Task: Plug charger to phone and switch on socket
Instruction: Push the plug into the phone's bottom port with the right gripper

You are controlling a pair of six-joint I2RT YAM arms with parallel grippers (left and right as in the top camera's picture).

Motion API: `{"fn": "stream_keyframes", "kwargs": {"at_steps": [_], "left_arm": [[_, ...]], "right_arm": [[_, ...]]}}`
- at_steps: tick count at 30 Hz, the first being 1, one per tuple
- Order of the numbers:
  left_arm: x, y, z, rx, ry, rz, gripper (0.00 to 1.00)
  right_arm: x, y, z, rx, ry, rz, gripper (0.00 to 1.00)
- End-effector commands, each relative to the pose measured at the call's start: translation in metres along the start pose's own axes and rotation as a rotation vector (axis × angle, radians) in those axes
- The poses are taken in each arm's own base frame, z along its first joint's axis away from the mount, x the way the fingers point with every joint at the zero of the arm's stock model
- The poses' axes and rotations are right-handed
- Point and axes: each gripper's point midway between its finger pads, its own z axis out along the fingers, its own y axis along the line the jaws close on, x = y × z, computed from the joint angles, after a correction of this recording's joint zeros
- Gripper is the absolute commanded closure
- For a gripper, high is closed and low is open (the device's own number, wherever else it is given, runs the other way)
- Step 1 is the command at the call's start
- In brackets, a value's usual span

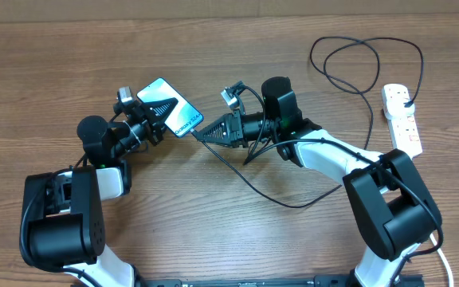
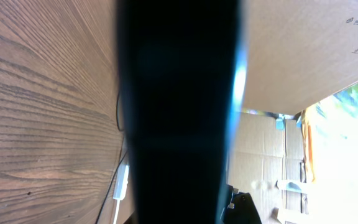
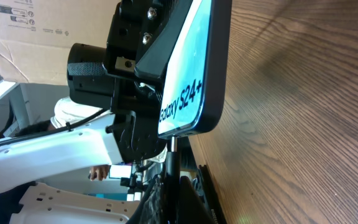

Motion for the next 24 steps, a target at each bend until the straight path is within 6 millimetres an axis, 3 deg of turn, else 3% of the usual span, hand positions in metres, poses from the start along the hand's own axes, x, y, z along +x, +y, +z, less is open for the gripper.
{"fn": "stream_keyframes", "kwargs": {"at_steps": [1,24], "left_arm": [[0.0045,-0.015,0.0036,0.025,0.025,0.056,0.95],[0.0058,-0.015,0.0035,0.024,0.033,0.057,0.96]], "right_arm": [[-0.0012,-0.0055,0.0021,0.014,-0.013,0.012,0.96],[-0.0076,-0.009,-0.0013,0.029,-0.044,0.022,0.96]]}}
